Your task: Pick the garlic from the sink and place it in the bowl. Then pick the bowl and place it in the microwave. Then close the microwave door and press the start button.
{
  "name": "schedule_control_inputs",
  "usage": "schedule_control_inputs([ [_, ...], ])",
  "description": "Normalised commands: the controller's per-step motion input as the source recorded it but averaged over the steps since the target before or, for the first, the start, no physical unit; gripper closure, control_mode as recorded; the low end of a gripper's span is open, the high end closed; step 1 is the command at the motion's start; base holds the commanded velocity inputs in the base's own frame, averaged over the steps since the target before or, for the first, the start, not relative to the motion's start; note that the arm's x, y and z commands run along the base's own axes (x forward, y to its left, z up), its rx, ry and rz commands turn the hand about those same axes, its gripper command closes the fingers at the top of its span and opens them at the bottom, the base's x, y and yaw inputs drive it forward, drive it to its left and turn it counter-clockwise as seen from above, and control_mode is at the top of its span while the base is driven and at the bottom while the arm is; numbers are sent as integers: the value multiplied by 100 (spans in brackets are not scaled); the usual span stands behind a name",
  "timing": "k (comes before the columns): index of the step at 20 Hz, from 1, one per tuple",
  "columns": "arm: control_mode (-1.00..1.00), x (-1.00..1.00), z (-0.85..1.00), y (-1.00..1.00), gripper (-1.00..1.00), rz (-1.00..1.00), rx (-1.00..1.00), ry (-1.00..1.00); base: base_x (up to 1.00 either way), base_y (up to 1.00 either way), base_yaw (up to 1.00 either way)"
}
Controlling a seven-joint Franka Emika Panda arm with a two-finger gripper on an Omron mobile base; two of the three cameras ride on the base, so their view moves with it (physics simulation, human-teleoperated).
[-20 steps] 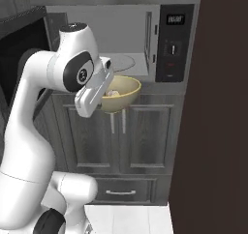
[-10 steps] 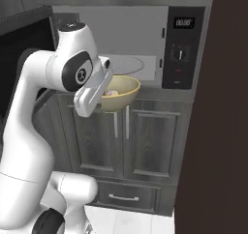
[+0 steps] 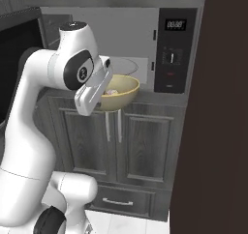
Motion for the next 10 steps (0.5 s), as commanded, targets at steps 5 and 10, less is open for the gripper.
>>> schedule_control_inputs([
  [5,100,0,0,0,100,0,0,0,8,3,7],
  [10,100,0,0,0,100,0,0,0,8,0,5],
])
